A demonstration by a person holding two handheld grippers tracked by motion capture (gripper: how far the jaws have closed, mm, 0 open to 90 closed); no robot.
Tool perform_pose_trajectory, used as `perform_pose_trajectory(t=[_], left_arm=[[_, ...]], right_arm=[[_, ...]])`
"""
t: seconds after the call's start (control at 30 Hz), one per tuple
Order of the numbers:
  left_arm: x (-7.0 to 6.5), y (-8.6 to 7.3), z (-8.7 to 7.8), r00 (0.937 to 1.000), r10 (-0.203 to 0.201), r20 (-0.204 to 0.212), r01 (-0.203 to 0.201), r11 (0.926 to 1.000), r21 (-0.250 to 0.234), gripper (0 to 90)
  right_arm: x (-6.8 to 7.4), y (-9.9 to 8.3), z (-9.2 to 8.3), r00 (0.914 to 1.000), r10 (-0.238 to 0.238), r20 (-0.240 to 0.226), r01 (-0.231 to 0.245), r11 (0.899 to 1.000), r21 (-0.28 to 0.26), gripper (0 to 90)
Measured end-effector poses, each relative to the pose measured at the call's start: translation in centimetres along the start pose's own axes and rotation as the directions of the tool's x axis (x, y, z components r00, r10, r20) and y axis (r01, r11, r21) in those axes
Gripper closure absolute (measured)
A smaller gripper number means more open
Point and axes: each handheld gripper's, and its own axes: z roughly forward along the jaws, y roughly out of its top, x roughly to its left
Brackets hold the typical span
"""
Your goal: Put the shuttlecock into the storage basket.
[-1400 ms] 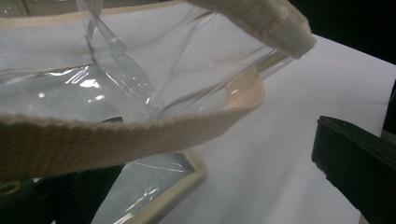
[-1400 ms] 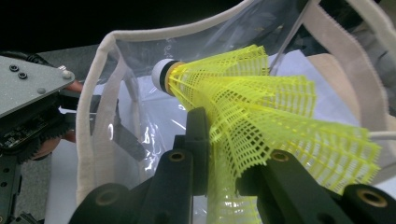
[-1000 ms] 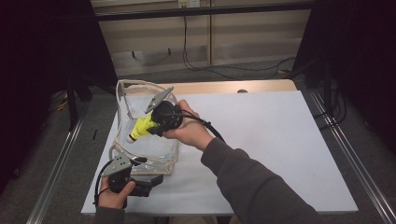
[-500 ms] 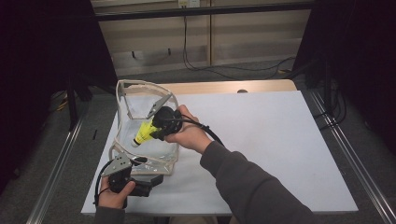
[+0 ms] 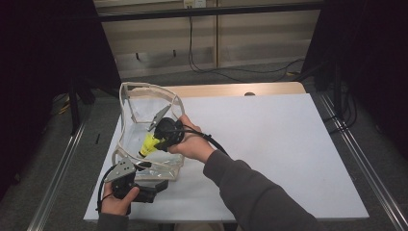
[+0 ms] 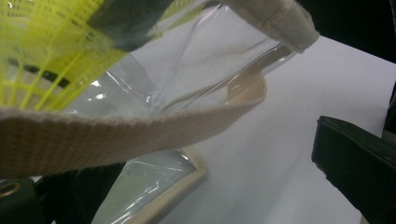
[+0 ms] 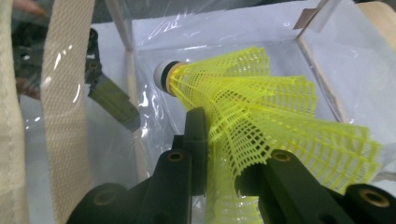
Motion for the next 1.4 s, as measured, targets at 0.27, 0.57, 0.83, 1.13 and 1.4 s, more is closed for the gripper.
perform_pose_trajectory(t=[0.27, 0.57, 0.83, 1.13, 1.4], left_arm=[[-0.1, 0.0, 0.0, 1.0000, 0.001, -0.006, -0.001, 1.0000, 0.002, 3.4], [-0.1, 0.1, 0.0, 1.0000, 0.002, -0.002, -0.002, 1.0000, -0.001, 3.3], [-0.1, 0.1, 0.0, 1.0000, 0.005, -0.004, -0.005, 1.0000, 0.000, 3.4], [-0.1, 0.1, 0.1, 1.0000, 0.006, -0.005, -0.006, 1.0000, -0.006, 3.4], [-0.2, 0.2, 0.2, 1.0000, 0.004, -0.002, -0.004, 1.0000, -0.003, 3.2]], right_arm=[[0.6, -0.2, 0.4, 0.9998, -0.013, -0.018, 0.014, 0.999, 0.043, 66.0], [0.5, -0.3, -0.1, 1.0000, 0.005, -0.006, -0.005, 0.999, 0.032, 60.1], [0.6, -0.3, -1.0, 0.9999, 0.014, -0.008, -0.014, 0.999, 0.030, 52.9], [0.6, -0.3, -1.5, 0.9998, 0.019, -0.008, -0.018, 1.000, 0.012, 49.1], [0.4, -0.2, -4.1, 0.9989, 0.045, -0.015, -0.046, 0.997, -0.059, 32.0]])
